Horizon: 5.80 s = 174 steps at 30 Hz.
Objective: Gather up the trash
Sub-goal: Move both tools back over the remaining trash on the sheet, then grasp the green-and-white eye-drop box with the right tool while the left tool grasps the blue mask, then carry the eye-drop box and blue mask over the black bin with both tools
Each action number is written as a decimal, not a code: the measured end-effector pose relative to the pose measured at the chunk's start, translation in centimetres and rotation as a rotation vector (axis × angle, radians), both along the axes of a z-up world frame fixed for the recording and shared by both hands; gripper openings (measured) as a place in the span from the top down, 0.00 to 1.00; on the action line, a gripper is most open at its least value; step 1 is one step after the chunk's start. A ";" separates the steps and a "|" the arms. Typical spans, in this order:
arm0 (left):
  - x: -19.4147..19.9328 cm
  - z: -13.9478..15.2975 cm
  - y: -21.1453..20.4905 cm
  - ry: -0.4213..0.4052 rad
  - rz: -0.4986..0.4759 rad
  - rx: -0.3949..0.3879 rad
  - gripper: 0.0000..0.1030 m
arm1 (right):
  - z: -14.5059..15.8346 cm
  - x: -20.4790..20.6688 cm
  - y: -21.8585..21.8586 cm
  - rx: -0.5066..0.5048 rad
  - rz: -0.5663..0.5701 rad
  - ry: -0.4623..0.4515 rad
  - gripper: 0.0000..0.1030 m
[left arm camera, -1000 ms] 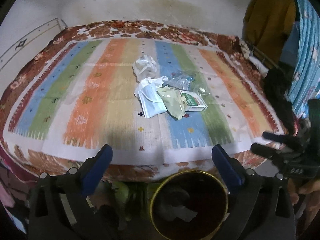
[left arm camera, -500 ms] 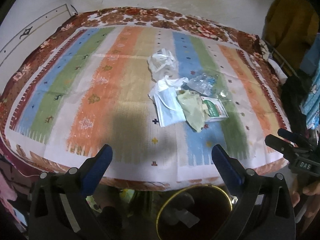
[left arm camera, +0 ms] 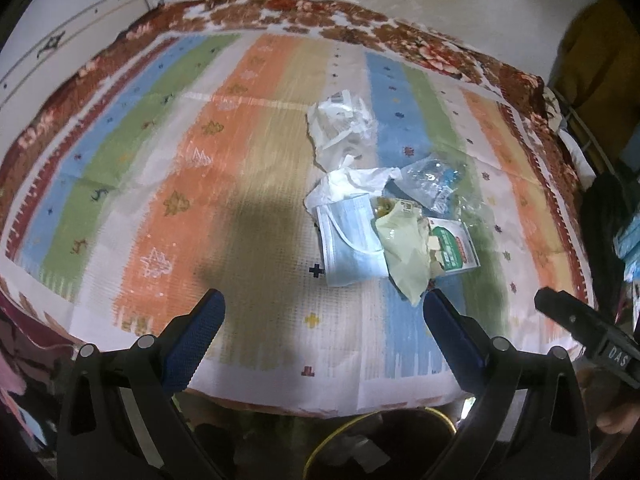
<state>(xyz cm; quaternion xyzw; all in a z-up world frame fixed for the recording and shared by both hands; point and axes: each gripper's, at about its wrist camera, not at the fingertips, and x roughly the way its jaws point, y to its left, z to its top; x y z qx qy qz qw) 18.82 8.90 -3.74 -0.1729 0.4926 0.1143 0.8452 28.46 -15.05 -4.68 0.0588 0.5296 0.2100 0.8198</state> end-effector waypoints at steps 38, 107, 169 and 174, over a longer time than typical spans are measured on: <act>10.2 -9.5 3.1 0.124 -0.068 -0.075 0.12 | -14.5 11.4 2.0 0.372 -0.594 0.608 0.09; 10.4 -10.6 1.6 0.185 -0.118 -0.122 0.80 | -14.6 12.3 4.6 0.088 -0.442 0.494 0.24; -9.7 5.8 -6.2 -0.239 -0.293 -0.240 0.89 | 4.5 -9.7 -6.4 -0.008 0.094 -0.119 0.25; -11.7 5.6 -7.5 -0.258 -0.325 -0.258 0.89 | 4.6 -11.8 -7.8 0.042 0.126 -0.116 0.25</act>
